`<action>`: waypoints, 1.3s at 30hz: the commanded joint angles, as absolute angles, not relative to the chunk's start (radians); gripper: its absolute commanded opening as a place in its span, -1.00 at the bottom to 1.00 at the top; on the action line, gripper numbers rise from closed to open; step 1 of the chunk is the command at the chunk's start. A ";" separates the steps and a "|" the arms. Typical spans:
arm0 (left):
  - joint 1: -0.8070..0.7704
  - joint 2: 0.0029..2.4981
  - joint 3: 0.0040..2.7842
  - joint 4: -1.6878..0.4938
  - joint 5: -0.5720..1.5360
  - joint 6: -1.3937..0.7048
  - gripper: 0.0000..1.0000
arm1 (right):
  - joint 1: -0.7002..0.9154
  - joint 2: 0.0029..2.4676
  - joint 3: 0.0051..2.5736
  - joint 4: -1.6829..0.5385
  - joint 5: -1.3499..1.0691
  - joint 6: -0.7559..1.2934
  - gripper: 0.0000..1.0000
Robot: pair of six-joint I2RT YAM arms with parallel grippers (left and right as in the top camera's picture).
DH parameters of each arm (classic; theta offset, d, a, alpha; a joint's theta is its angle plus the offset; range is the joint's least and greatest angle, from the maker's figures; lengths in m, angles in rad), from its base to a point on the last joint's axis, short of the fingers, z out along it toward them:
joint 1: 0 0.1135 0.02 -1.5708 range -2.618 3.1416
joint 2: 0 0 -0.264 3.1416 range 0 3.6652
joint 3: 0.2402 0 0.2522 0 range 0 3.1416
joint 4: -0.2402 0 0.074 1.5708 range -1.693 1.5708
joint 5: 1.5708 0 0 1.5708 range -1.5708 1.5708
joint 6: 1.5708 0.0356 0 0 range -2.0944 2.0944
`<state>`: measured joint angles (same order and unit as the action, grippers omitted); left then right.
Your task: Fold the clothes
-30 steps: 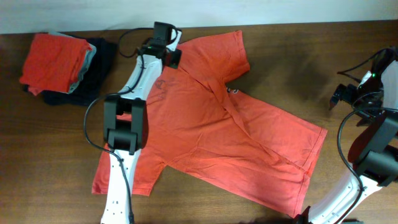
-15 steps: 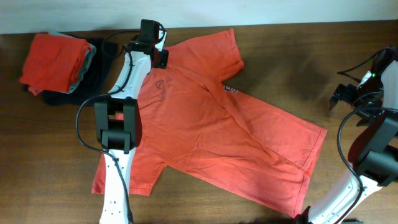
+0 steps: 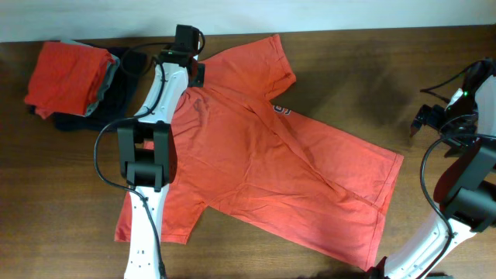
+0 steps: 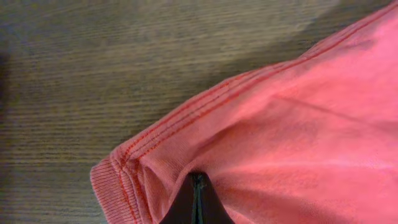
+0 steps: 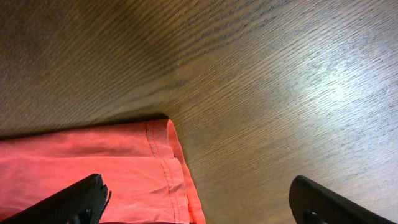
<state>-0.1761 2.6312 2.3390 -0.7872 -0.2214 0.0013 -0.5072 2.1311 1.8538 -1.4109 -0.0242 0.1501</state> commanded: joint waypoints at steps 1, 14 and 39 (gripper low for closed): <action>-0.218 2.534 2.418 -0.788 -0.187 -0.004 -1.00 | -0.511 2.134 1.852 -1.412 -0.011 0.151 0.97; -0.388 2.527 2.485 -0.866 -0.123 0.072 -1.00 | -0.511 2.134 1.852 -1.412 -0.011 0.151 0.97; -0.396 2.702 2.484 -0.913 -0.003 -0.046 -1.00 | -0.511 2.134 1.852 -1.412 -0.011 0.151 0.97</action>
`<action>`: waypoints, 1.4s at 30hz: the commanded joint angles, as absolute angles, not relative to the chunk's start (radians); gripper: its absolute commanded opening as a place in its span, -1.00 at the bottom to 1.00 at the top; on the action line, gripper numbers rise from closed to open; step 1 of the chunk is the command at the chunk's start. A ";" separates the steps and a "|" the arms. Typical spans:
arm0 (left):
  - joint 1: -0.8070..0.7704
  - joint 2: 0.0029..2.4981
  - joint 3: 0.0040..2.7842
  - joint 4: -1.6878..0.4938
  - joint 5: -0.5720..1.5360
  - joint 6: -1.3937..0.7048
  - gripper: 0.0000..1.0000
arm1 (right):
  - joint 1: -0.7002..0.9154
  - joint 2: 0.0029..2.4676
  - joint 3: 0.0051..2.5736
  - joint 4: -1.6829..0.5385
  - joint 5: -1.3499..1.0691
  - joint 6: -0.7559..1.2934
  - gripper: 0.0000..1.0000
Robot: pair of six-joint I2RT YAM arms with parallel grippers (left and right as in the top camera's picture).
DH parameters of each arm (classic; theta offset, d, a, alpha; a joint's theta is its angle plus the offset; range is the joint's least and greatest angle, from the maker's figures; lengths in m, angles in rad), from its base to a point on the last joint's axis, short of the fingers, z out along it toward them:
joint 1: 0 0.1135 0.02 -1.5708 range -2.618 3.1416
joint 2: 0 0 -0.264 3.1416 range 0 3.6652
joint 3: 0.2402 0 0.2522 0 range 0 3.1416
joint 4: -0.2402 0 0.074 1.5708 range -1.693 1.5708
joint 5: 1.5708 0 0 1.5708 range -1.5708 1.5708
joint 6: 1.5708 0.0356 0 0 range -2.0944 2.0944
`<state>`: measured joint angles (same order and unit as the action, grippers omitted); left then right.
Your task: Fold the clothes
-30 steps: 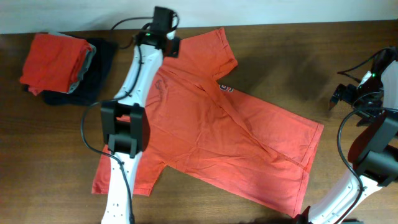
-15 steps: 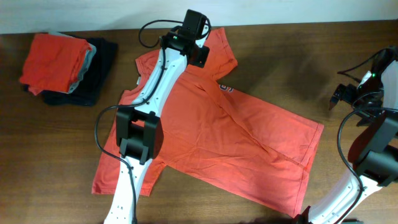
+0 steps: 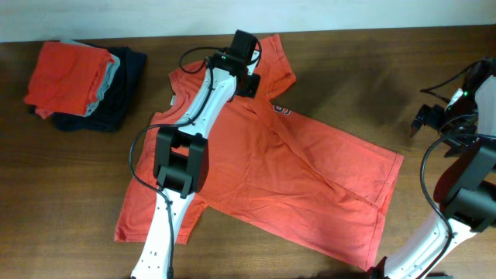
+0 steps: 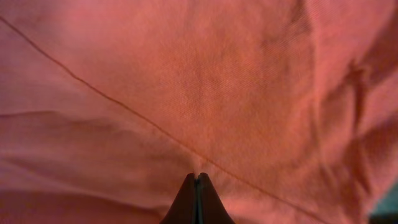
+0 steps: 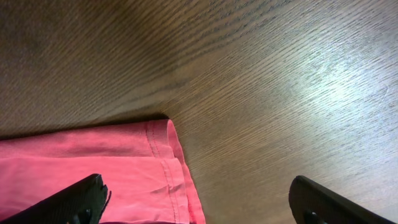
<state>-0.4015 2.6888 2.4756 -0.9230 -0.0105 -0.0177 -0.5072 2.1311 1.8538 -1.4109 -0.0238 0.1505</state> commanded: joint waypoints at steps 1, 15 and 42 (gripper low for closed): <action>-0.397 2.712 2.484 -0.911 -0.002 -0.054 -1.00 | -0.511 2.134 1.852 -1.412 -0.011 0.151 0.97; -0.403 2.826 2.484 -0.794 0.091 -0.060 -1.00 | -0.511 2.134 1.852 -1.412 -0.011 0.151 0.97; -0.416 2.810 2.826 -0.797 0.083 -0.011 -0.90 | -0.511 2.134 1.852 -1.412 -0.011 0.151 0.97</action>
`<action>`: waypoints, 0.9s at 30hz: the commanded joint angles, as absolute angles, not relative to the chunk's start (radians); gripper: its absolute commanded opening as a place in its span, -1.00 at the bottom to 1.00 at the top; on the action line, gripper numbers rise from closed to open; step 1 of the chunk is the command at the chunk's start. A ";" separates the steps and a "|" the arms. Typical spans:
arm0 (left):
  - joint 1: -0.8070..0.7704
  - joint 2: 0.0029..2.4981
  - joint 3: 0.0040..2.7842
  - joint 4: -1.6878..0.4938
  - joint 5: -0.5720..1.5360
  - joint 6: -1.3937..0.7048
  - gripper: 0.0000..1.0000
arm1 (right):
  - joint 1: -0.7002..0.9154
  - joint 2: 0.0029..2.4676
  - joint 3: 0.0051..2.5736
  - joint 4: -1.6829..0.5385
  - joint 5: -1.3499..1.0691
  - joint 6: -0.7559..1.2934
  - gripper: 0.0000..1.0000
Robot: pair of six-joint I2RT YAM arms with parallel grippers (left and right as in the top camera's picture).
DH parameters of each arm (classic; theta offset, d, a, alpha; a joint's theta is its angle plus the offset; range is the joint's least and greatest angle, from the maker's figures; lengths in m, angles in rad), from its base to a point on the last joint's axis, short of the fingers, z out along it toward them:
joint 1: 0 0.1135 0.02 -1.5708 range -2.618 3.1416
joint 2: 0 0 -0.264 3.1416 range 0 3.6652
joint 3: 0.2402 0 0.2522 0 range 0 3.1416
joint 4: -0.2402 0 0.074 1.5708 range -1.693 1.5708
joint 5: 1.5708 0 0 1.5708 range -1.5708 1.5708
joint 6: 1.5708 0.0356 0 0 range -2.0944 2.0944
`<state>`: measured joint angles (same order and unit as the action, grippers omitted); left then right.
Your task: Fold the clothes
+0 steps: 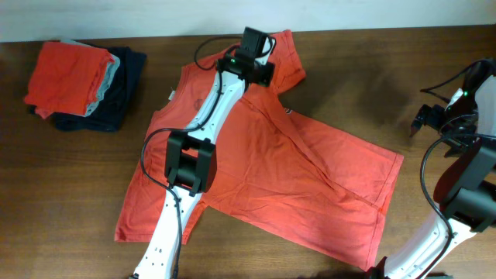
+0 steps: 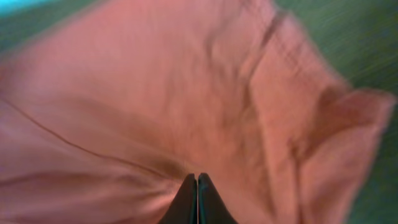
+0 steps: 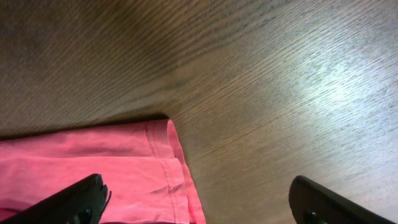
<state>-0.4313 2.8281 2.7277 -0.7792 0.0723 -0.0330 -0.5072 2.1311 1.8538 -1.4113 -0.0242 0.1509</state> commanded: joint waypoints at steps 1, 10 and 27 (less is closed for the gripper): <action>-0.410 2.806 2.846 -0.808 0.083 -0.011 -0.89 | -0.511 2.134 1.852 -1.412 -0.011 0.151 0.97; -0.314 2.774 2.931 -0.963 0.082 -0.076 -0.87 | -0.511 2.134 1.852 -1.412 -0.011 0.151 0.97; -0.042 2.637 2.972 -1.135 0.112 -0.120 0.99 | -0.511 2.134 1.852 -1.412 -0.011 0.151 0.97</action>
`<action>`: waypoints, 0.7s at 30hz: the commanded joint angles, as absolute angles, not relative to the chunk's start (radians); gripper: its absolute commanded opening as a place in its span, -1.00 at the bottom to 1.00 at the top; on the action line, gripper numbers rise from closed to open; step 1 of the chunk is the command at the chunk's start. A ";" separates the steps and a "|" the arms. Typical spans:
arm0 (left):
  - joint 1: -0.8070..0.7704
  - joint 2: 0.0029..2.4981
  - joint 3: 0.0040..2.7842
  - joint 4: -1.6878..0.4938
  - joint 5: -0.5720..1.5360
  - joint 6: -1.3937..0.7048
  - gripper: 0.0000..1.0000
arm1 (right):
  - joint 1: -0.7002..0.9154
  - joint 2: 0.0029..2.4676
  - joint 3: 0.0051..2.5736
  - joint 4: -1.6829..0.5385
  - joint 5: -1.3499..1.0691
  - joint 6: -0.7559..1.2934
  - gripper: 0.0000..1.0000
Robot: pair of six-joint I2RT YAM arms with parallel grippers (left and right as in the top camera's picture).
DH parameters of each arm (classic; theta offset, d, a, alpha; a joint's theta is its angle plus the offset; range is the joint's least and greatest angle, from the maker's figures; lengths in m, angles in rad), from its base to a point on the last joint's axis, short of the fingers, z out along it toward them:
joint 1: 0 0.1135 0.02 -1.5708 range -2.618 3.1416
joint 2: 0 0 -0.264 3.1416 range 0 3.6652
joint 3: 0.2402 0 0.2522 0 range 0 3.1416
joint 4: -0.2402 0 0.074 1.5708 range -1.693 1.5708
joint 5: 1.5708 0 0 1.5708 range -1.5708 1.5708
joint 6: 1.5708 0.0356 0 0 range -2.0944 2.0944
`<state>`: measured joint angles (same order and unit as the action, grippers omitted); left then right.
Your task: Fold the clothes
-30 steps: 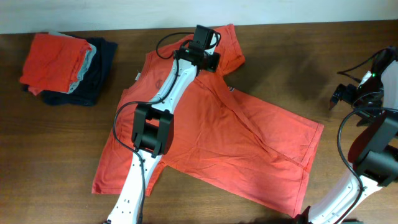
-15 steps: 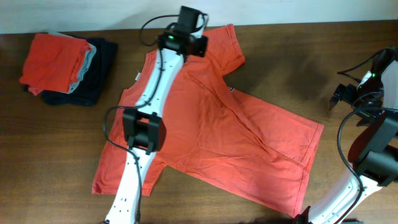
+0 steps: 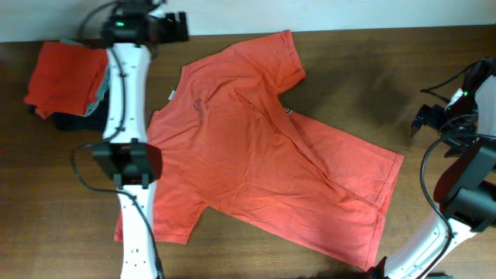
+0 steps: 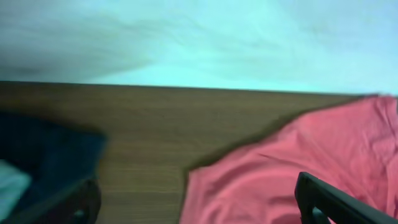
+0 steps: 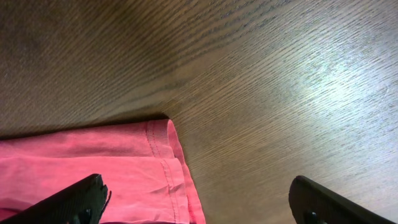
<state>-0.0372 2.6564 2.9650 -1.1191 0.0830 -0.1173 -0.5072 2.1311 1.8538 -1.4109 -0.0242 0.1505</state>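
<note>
An orange-red T-shirt [image 3: 256, 155] lies spread out across the wooden table, one sleeve at the back [image 3: 283, 58], its hem toward the front right. My left gripper [image 3: 177, 25] is open at the table's back edge, just left of the shirt and off it. In the left wrist view the left gripper [image 4: 199, 208] holds nothing, with the shirt's edge [image 4: 280, 174] below right. My right gripper [image 3: 420, 122] hovers open to the right of the shirt. In its wrist view the right gripper [image 5: 199, 208] is over the hem corner [image 5: 149, 168].
A pile of folded clothes [image 3: 66, 74], orange on grey and dark navy, sits at the back left; its dark edge [image 4: 43, 162] shows in the left wrist view. A white wall [image 4: 199, 37] runs behind the table. Bare wood [image 3: 356, 54] lies at the back right.
My left gripper was shut on the shirt near its back sleeve. Now it is open, off the cloth, at the back edge near the folded pile. The right arm has not moved.
My left gripper was first shut on the shirt's edge at the back left, next to the pile. Then it was further right over the shirt, still shut, then by the back sleeve. Now the shirt lies flat, shifted right, and the gripper has let go.
</note>
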 commanded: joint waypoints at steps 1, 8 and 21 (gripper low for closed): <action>-0.036 2.637 2.972 -1.138 0.112 -0.119 0.99 | -0.511 2.134 1.852 -1.412 -0.011 0.151 0.97; -0.028 2.637 2.972 -1.142 0.112 -0.120 0.99 | -0.511 2.134 1.852 -1.412 -0.011 0.151 0.97; -0.030 2.637 2.972 -1.142 0.112 -0.120 0.99 | -0.511 2.134 1.852 -1.412 -0.011 0.151 0.97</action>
<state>-0.0288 2.6514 2.9658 -1.1416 0.0986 -0.1173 -0.5072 2.1311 1.8538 -1.4109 -0.0242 0.1501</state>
